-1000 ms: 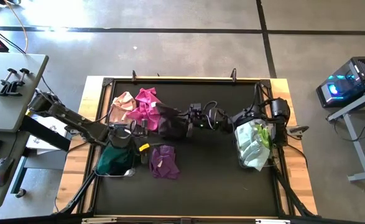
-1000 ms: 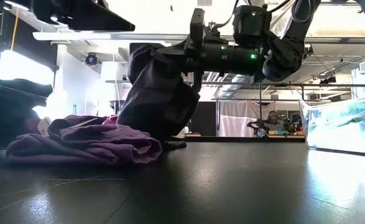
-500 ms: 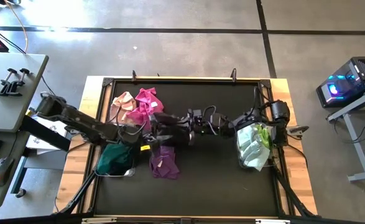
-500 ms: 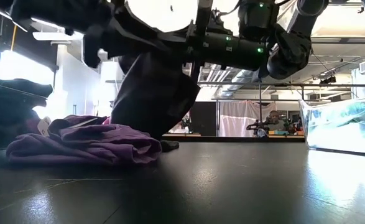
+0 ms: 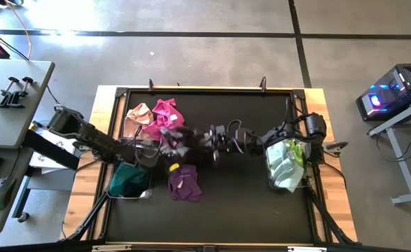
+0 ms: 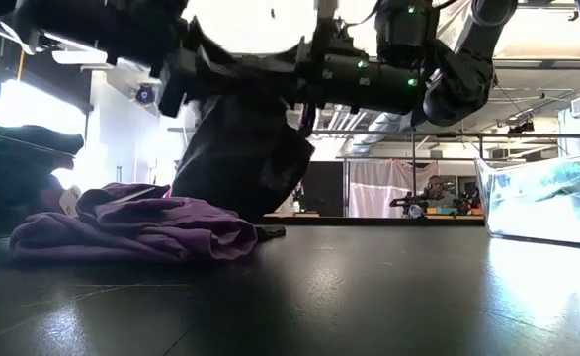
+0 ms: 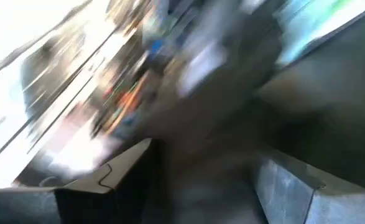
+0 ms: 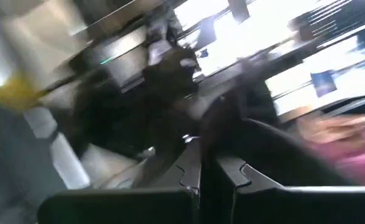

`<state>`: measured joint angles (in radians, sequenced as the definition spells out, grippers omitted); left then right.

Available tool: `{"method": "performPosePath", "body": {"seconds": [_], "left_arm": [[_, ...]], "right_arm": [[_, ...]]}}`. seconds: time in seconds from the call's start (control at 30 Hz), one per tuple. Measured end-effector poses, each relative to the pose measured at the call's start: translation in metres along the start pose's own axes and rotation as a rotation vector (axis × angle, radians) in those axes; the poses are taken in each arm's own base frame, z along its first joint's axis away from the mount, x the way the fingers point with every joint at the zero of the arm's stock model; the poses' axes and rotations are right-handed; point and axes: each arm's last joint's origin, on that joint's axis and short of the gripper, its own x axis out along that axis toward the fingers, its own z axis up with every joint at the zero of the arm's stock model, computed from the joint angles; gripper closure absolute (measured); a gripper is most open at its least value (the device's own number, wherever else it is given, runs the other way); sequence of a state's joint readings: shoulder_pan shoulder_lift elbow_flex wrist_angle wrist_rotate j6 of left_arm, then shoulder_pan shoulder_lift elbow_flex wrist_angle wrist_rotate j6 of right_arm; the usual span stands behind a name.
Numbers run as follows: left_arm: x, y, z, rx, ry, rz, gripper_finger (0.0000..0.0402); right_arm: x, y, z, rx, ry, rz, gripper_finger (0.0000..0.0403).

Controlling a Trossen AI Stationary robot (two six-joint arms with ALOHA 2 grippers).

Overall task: Sort towels by color in basket
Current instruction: Put the black towel into the left transparent bin

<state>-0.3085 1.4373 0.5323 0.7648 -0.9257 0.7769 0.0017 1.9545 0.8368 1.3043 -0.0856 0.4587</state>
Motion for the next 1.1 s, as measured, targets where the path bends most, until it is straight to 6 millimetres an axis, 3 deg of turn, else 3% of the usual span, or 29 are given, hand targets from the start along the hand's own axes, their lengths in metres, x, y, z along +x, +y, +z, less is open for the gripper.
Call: {"method": "performPosePath", "body": {"seconds": [0.23, 0.53, 0.73, 0.87, 1.1], "left_arm": [[-0.002, 0.001, 0.000, -0.007, 0.050, 0.055, 0.0160], [0.005, -0.006, -0.003, -0.250, -0.113, -0.252, 0.0160], [0.010, -0.009, -0.009, -0.337, -0.121, -0.402, 0.0168], [0.010, -0.012, -0.013, -0.349, -0.086, -0.439, 0.0209], [0.008, -0.016, -0.017, -0.335, -0.060, -0.512, 0.0333]], "right_arm": [[0.000, 0.002, -0.005, 0.017, 0.065, 0.052, 0.0398], [0.000, 0.006, -0.006, -0.008, 0.065, 0.059, 0.0398], [0.001, 0.010, -0.009, -0.091, 0.073, 0.081, 0.0397], [0.001, 0.012, -0.010, -0.113, 0.080, 0.088, 0.0378], [-0.001, 0.012, -0.006, -0.110, 0.128, 0.208, 0.0301]]}}
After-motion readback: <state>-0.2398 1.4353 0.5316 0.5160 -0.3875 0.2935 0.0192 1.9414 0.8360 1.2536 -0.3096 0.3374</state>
